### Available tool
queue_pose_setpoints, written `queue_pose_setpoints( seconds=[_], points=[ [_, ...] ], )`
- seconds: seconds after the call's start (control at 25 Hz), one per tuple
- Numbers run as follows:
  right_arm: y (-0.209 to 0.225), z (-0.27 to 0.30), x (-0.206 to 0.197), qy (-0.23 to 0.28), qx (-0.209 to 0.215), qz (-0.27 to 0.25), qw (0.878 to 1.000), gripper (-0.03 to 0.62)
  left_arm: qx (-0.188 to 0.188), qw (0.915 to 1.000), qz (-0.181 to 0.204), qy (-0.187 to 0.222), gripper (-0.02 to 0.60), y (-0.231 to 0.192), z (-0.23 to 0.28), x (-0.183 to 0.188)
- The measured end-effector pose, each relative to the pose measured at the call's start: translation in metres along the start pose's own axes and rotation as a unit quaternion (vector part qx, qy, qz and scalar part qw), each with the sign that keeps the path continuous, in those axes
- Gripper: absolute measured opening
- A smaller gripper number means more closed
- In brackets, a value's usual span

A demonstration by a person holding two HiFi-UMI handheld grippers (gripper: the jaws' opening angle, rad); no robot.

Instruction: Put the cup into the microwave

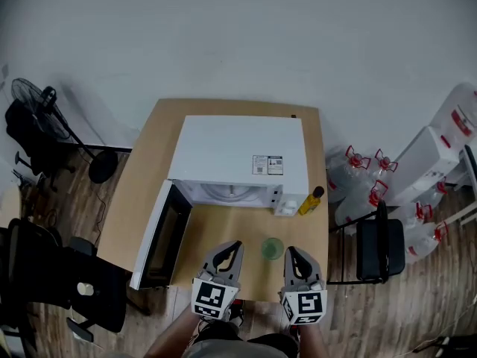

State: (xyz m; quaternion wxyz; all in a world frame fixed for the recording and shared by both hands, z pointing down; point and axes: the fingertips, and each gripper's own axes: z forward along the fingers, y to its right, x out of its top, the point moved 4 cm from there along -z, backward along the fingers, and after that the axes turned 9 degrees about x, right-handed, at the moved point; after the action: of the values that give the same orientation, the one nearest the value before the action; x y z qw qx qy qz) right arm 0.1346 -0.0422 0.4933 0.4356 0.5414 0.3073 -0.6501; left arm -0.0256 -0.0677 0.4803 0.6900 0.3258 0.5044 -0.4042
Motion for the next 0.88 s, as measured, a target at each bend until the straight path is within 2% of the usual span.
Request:
queue_pose_setpoints(
  seconds=[0.24,0.52,0.88],
  points=[
    [-0.003,0.012,-0.028,-0.020,-0.024,0.022,0.999,0.018,-0.033,0.9990,-0.001,-0.030,0.023,-0.005,0.016,-0.031],
    [-0.012,0.024,-0.073,-0.046,-0.025,0.043,0.998,0.023,-0.054,0.9967,0.000,-0.061,0.023,-0.008,0.021,-0.068],
    [-0.019,0.039,-0.114,-0.068,-0.043,0.054,0.995,0.305,-0.066,0.9946,-0.002,-0.080,0.023,-0.009,0.021,-0.095]
  ],
)
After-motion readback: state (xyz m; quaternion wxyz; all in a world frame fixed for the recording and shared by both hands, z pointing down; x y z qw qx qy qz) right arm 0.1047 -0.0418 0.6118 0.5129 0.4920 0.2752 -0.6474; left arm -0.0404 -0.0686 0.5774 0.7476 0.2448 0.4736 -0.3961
